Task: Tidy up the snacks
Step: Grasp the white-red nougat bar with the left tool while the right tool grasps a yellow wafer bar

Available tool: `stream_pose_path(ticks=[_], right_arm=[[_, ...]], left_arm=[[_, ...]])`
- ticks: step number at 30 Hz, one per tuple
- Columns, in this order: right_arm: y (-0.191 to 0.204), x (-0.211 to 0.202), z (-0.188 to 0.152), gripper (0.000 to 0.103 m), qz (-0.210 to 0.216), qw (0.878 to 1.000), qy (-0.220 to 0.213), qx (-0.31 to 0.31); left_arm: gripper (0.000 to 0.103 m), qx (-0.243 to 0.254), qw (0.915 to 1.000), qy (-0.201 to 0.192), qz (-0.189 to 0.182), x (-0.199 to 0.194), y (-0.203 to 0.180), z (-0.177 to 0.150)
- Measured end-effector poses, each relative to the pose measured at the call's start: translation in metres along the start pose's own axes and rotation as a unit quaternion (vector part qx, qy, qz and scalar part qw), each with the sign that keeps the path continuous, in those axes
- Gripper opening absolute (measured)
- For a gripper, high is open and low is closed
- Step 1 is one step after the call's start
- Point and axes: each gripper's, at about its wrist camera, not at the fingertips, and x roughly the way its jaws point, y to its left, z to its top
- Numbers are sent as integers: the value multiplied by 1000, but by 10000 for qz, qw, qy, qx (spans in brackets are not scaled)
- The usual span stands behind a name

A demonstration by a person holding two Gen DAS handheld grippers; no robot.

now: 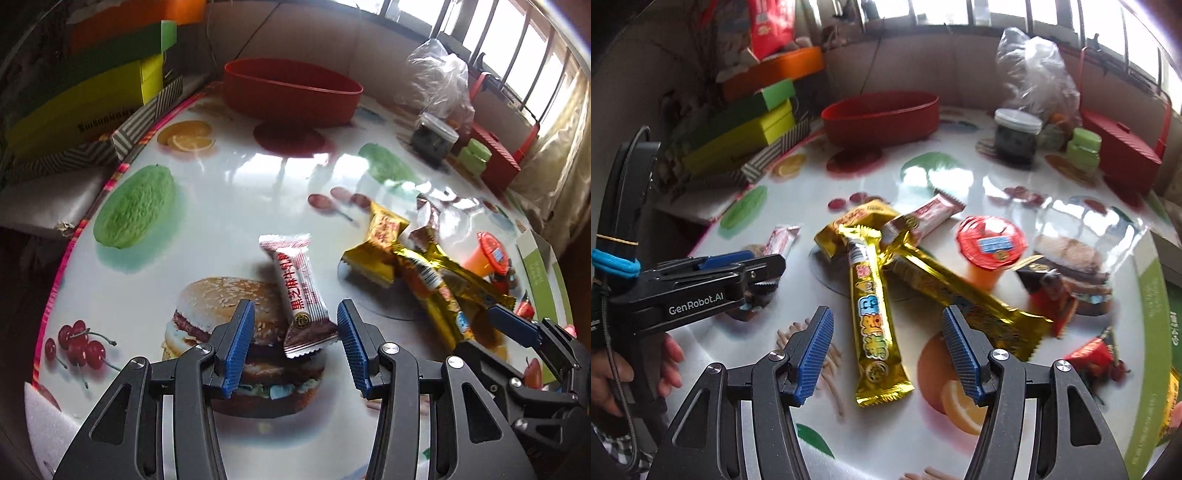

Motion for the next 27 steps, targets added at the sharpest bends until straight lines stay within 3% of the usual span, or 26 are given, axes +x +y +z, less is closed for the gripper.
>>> stream_pose_path(ticks=[9, 18, 19, 21, 27], right_arm=[[8, 21, 2, 61, -56, 9997, 223, -129], [8, 24, 1, 43, -156, 9995, 232, -130], [7, 23, 1, 41, -162, 9995, 226, -118], [6, 23, 1, 31, -151, 9996, 223, -98], [6, 22, -1, 23, -132, 9997, 211, -86]], left_arm=[[48, 141, 9998, -79, 83, 4, -1, 6], [47, 186, 9996, -165, 140, 4, -4, 5], [45, 192, 9996, -172, 149, 4, -5, 5], [29, 199, 9996, -187, 121, 4, -5, 5], [22, 210, 9995, -223, 125, 4, -5, 4]])
